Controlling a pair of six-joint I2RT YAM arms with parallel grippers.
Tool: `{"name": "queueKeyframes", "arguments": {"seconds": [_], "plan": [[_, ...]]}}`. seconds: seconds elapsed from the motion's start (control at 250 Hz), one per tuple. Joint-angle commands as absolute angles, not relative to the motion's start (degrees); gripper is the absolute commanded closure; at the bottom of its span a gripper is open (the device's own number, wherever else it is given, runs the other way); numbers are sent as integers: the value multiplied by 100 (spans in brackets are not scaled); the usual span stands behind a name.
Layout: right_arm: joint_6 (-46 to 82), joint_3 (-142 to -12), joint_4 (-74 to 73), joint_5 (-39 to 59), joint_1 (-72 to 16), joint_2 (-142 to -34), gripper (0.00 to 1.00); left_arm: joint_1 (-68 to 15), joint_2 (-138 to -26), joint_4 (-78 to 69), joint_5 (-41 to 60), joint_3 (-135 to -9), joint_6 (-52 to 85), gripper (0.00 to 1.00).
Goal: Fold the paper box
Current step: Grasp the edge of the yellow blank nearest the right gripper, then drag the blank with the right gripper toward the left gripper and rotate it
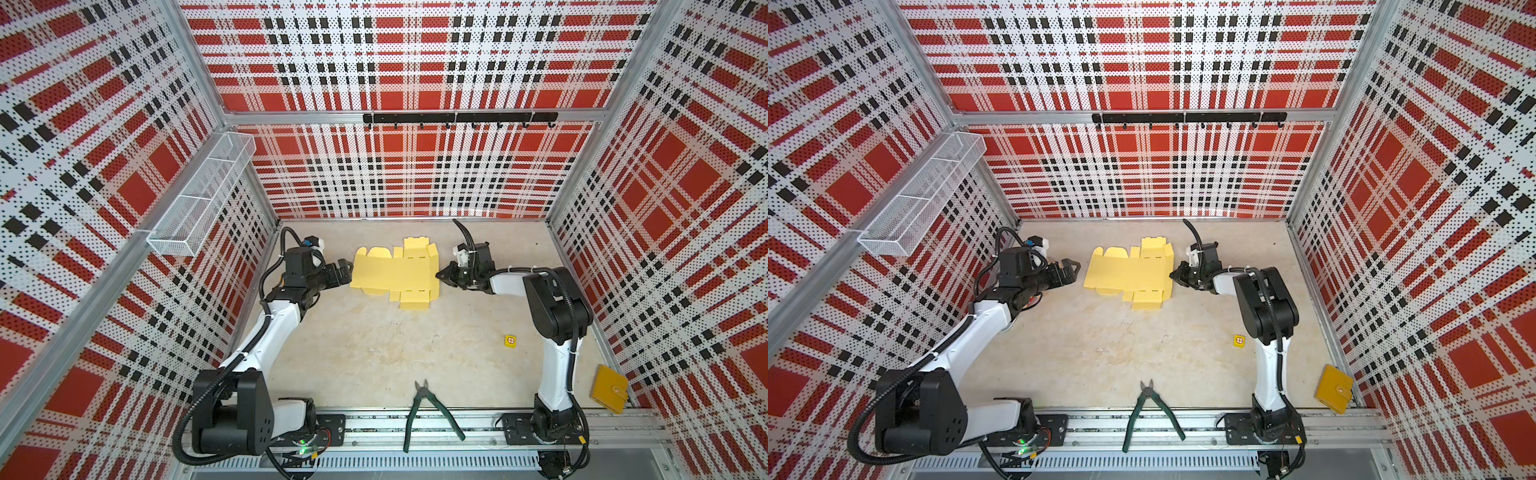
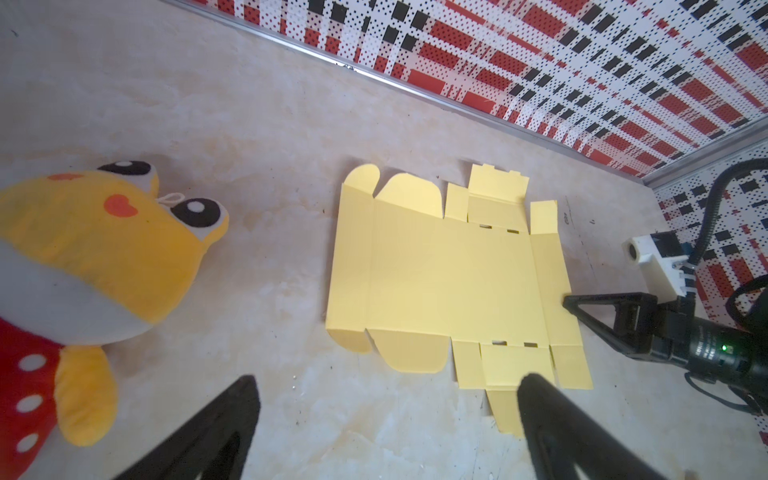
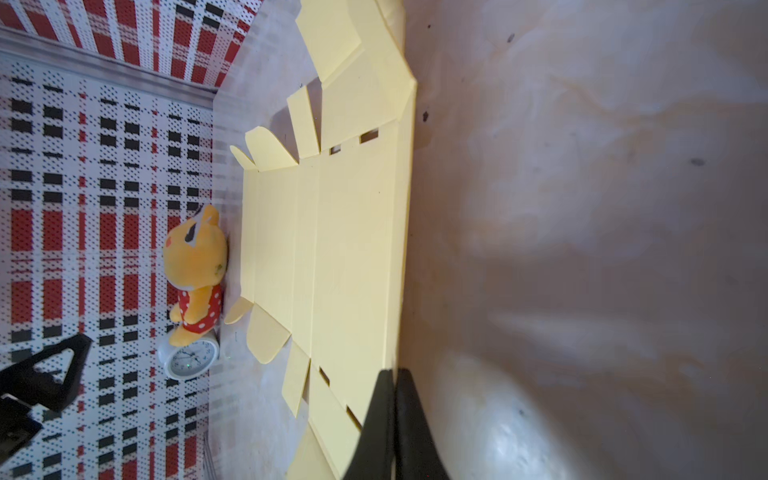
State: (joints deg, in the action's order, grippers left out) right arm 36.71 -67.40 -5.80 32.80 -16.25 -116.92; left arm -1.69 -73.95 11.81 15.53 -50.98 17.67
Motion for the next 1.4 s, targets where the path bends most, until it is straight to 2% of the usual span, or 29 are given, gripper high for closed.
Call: {"name": "queueKeyframes", "arguments": {"seconds": [0.0,0.156,0.4,0.612,0.728,0.988,1.1,1.28,1.396], "plan": [[2598,-7010,330,3527,-1514,-11148,100,-119,-7410,1185,1657,-5358,1649,0],[1149,-7580,1759,3796,-1381,-10878,100,-119,-7486,1253,1915,-5577,1363,0],[-316,-8478,3584,4546,-1344,-10961,100,-144,-7676,1500,2112,-5931,1106,1],[1,-8077,3110,4903,-1345,-10690,100,-147,-7659,1420,2249,-5758,1143,0],[-479,-8270,3779,4904,-1345,-10786,100,-165,-7665,1378,2329,-5717,1101,0],[-958,-8672,4492,4260,-1480,-10941,100,-231,-7624,1305,2687,-5594,885,0],[-1566,-9228,5120,3550,-1677,-11118,100,-238,-7623,1287,2717,-5574,848,0],[-2171,-10053,5566,3131,-1845,-11370,100,-326,-7616,1256,3115,-5573,743,0],[-2699,-10359,5691,2771,-2006,-11450,100,-333,-7582,1252,3036,-5528,730,0]]}}
